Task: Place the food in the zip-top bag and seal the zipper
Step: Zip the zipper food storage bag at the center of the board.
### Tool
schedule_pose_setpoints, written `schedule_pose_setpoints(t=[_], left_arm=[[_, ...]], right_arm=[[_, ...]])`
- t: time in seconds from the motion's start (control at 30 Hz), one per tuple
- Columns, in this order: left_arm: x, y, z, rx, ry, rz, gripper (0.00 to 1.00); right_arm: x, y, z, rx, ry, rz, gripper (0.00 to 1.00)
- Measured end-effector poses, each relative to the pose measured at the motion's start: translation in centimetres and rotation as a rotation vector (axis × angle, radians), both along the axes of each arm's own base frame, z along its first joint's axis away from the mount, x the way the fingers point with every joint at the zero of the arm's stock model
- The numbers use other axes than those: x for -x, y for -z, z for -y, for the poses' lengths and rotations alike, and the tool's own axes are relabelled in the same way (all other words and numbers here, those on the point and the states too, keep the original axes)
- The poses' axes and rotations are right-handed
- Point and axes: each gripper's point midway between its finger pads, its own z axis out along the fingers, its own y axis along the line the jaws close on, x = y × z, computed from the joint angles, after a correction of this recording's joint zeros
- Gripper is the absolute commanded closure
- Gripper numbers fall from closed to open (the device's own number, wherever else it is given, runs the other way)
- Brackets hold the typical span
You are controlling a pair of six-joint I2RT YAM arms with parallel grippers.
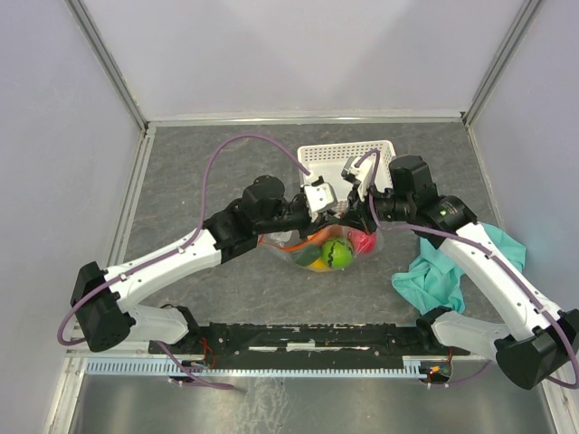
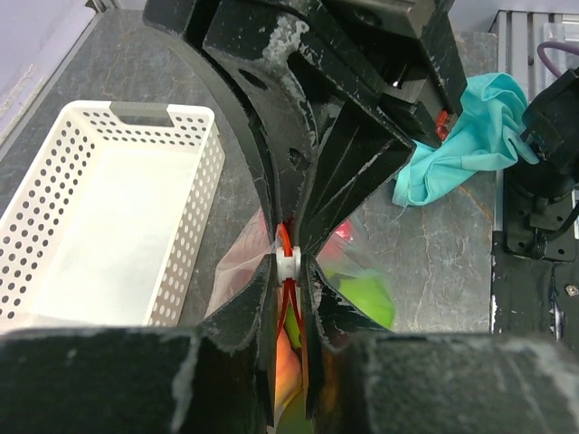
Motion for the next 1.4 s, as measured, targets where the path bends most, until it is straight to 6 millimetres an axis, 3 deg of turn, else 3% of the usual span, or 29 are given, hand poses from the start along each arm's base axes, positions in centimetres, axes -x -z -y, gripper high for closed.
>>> schedule_pose_setpoints(t=[0.2, 0.8, 0.87, 1.03, 1.1, 1.27, 1.4], left_arm=[[0.1, 0.4, -0.5, -0.012, -0.009, 0.009, 0.97], [-0.6, 1.7, -5.3, -0.100, -0.151, 0.064, 0.97], [-0.7, 1.9, -5.9, -0.120, -0.158, 0.072, 0.97], [-0.4, 2.8, -6.7, -0.177, -0.141, 0.070, 0.97], [-0.2, 2.9, -6.9, -0.191, -0.124, 0.067, 0.97], [0.0, 1.6, -6.2, -0.178, -0.086, 0.080, 0.97], [0.0, 1.3, -5.6, -0.176, -0.060, 0.073, 0.97]], right_arm=[[0.1, 0.0, 0.2, 0.010, 0.005, 0.007, 0.98], [-0.5, -0.3, 0.9, 0.013, 0.023, 0.063, 0.98], [-0.6, -0.4, 1.0, 0.012, 0.018, 0.072, 0.91], [-0.3, -0.7, 0.8, -0.009, -0.030, 0.089, 0.58], [-0.2, -0.9, 0.5, -0.030, -0.052, 0.099, 0.51], [-0.1, -1.9, -0.6, -0.090, -0.118, 0.141, 0.45], [-0.1, -2.3, -1.3, -0.119, -0.160, 0.153, 0.50]])
